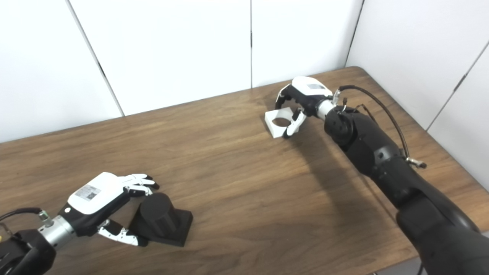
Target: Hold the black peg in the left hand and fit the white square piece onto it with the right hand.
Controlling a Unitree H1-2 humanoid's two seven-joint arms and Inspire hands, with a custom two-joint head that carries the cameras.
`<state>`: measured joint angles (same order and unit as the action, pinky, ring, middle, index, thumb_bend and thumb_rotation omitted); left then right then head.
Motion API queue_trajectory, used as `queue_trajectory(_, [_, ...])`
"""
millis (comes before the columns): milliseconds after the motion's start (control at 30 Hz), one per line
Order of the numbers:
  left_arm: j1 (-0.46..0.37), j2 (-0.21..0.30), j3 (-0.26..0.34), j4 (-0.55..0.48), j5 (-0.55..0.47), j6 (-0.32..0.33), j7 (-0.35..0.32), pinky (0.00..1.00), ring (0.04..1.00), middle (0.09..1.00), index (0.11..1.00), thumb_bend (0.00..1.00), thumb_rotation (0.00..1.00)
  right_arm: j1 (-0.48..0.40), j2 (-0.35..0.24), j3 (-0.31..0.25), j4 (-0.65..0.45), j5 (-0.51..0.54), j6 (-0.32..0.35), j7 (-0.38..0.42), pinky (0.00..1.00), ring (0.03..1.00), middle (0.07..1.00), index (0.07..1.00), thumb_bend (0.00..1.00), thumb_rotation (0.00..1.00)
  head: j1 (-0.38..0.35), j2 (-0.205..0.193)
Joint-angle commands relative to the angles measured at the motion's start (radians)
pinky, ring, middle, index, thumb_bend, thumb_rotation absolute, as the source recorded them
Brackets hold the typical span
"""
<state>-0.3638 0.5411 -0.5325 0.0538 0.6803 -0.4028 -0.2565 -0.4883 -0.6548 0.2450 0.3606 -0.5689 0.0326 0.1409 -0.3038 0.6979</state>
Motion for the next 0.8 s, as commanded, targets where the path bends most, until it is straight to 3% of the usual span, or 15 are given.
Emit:
queue_trajectory(0, [0.026, 0.017, -0.035, 0.018, 0.064, 0.004, -0.077, 0.72, 0.874, 0.825, 0.489, 0.52, 0.06, -0.033, -0.028, -0.032, -0.058, 0.01, -0.029, -0.007, 0.68, 0.766, 0.718, 0.481, 0.52, 0.13, 0.014, 0.008])
queue_trajectory(467, [0.014, -0.01, -0.049, 0.008, 0.081, 0.055, -0.109, 0.74, 0.893, 0.842, 0.49, 0.52, 0.07, -0.023, -0.011, -0.044, -0.192, 0.058, -0.088, 0.078, 0.68, 0.756, 0.715, 0.481, 0.52, 0.12, 0.207, 0.047])
queue_trajectory(767, [0.003, -0.033, -0.054, -0.002, 0.104, 0.087, -0.118, 0.72, 0.895, 0.833, 0.49, 0.52, 0.07, -0.032, -0.002, -0.036, -0.263, 0.079, -0.148, 0.137, 0.61, 0.724, 0.709, 0.479, 0.52, 0.13, 0.253, 0.052])
